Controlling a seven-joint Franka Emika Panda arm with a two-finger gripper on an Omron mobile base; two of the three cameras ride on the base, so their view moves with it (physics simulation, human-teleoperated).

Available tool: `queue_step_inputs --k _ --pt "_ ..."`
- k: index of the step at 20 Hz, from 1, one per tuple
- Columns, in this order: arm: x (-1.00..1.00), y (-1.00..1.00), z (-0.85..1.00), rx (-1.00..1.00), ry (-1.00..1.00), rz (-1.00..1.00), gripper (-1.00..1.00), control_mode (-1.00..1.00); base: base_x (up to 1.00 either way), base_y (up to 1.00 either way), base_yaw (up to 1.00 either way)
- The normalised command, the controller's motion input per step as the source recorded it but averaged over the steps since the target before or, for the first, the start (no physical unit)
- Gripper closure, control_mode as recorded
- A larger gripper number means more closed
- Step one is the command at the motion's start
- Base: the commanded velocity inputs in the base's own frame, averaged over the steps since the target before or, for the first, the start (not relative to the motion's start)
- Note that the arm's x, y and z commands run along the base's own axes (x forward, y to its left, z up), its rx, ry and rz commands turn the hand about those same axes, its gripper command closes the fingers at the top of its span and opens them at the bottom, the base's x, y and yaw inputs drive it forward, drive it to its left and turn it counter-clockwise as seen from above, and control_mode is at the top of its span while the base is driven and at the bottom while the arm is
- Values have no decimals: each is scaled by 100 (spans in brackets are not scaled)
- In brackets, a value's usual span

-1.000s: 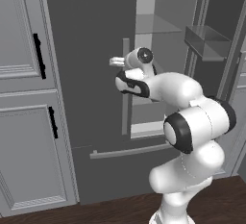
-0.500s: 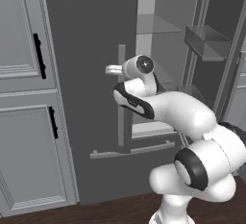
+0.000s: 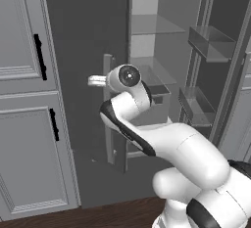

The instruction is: Grab a lemon wedge from the fridge and one ice cube from the ice bowl, and put them in the glass of lemonade.

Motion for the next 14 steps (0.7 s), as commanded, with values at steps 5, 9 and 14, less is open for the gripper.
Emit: queue_step_inputs --k 5,9,14 --pt "-100 68 70 -2 1 0 -100 -100 0 0 0" --pt "-100 5 26 -1 0 0 -100 -100 0 0 0" --pt "-100 -98 23 23 -4 -1 -100 -100 0 0 0"
